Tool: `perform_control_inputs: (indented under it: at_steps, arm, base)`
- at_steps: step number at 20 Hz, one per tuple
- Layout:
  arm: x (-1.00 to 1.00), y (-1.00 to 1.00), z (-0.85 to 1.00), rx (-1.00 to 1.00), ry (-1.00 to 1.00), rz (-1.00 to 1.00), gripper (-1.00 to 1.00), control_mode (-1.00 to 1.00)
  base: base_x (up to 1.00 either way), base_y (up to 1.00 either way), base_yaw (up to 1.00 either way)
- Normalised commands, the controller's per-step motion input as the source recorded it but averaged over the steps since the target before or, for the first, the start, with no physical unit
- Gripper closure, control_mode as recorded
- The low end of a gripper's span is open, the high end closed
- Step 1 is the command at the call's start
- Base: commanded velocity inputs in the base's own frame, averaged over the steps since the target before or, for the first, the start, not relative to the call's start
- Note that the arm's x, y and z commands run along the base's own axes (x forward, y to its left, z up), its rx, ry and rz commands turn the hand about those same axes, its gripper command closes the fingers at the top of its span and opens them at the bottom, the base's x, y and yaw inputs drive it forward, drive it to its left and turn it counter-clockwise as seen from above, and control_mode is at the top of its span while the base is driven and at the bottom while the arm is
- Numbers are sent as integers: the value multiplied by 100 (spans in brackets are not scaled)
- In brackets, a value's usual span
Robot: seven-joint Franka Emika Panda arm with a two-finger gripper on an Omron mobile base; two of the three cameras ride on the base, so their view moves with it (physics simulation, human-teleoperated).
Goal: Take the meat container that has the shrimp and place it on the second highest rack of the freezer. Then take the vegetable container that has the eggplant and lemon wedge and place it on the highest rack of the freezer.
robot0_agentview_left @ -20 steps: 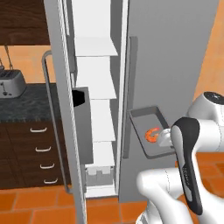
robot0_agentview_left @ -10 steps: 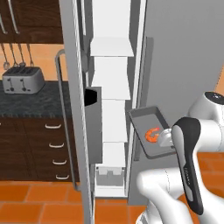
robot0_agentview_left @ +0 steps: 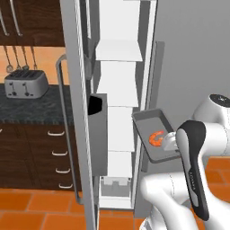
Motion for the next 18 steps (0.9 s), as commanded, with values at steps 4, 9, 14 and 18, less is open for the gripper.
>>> perform_control_inputs:
  at_steps: [4,9,14,18]
  arm:
    - [0,0,0,0,0,0,100,100]
    - [0,0,0,0,0,0,100,100]
    - [0,0,0,0,0,0,100,100]
    - [0,0,0,0,0,0,100,100]
  base:
    - [30,18,8]
    - [52,13,6]
    - [43,11,4]
    - [27,21,2]
